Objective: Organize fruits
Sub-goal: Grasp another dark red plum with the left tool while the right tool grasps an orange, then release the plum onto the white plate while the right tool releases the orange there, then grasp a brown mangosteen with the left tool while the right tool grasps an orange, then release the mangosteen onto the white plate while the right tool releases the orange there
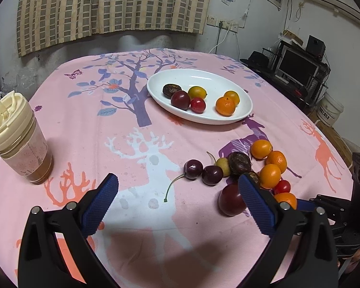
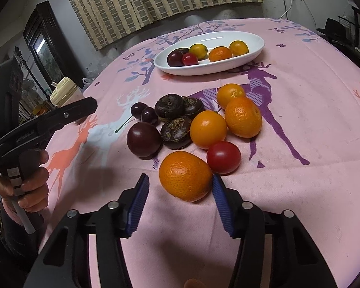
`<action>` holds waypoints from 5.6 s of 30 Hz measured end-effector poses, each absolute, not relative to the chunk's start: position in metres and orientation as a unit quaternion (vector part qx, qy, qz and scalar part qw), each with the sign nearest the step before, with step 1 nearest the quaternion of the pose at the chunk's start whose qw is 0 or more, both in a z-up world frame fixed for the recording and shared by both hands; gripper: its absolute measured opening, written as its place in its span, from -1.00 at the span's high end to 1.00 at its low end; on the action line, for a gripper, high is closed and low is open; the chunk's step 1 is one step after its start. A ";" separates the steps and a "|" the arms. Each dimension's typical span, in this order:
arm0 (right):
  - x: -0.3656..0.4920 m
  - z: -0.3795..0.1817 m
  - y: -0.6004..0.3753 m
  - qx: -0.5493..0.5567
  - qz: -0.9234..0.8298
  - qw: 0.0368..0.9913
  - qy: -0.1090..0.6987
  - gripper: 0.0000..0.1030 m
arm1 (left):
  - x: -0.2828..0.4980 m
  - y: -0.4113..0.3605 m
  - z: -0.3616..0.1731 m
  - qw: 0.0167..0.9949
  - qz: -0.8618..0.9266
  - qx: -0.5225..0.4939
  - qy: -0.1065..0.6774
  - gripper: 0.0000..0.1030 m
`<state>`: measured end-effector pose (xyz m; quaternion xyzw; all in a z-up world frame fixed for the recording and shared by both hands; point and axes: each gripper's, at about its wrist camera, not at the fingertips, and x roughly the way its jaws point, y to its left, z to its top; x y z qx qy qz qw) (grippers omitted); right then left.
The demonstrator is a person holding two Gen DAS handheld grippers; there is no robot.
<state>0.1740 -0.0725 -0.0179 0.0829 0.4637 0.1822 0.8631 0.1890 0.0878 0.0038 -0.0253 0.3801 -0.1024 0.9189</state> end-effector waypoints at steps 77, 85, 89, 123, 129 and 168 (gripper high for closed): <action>0.406 0.032 -0.090 0.018 0.174 0.915 0.362 -0.60 | 0.398 0.039 0.019 0.917 -0.057 -0.018 0.394 -0.69; 0.332 0.054 -0.102 -0.013 0.163 0.933 0.321 -0.73 | 0.307 0.048 0.045 0.928 -0.059 -0.021 0.368 -0.89; 0.294 0.041 -0.115 -0.004 0.165 0.928 0.334 -0.73 | 0.254 0.055 0.031 0.933 -0.048 -0.022 0.357 -0.91; 0.254 -0.028 -0.125 0.057 0.202 0.863 0.459 0.02 | 0.203 0.050 -0.008 0.917 -0.083 -0.036 0.388 -0.91; 0.248 -0.024 -0.120 0.048 0.212 0.866 0.450 0.17 | 0.203 0.046 -0.009 0.915 -0.088 -0.031 0.392 -0.91; 0.249 0.027 -0.137 0.057 0.217 0.899 0.375 0.17 | 0.214 0.003 0.009 0.882 -0.215 0.024 0.418 0.17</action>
